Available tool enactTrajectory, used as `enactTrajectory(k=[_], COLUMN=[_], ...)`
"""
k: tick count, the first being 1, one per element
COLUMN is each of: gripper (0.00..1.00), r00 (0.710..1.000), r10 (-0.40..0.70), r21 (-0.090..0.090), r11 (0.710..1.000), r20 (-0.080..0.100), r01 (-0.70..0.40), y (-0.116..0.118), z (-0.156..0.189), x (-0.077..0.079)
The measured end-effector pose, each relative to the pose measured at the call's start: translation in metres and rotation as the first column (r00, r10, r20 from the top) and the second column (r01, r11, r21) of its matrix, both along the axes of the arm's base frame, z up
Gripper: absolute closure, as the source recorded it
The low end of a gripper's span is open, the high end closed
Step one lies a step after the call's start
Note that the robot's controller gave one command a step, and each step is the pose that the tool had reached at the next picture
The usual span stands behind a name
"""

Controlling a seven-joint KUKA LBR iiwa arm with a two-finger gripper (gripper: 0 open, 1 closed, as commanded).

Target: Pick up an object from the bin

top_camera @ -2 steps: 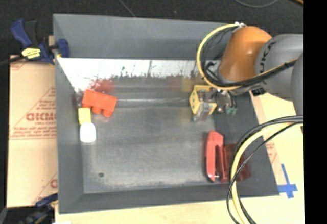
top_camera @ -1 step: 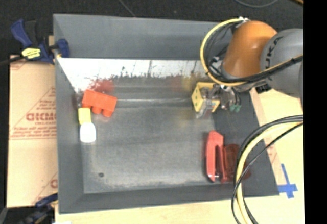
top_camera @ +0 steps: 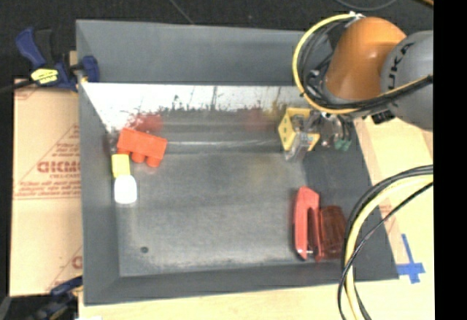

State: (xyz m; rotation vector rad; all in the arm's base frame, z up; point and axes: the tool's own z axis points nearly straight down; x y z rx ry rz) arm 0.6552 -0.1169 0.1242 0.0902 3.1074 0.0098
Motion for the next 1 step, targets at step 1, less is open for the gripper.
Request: enactTrajectory(k=[1], gripper=[1.0], r00=[1.0], r10=[0.0], r21=[0.0], r11=[1.0], r20=[-0.001], r01=[0.0], y=[0.0001], z=[0.0042], x=[-0.0009])
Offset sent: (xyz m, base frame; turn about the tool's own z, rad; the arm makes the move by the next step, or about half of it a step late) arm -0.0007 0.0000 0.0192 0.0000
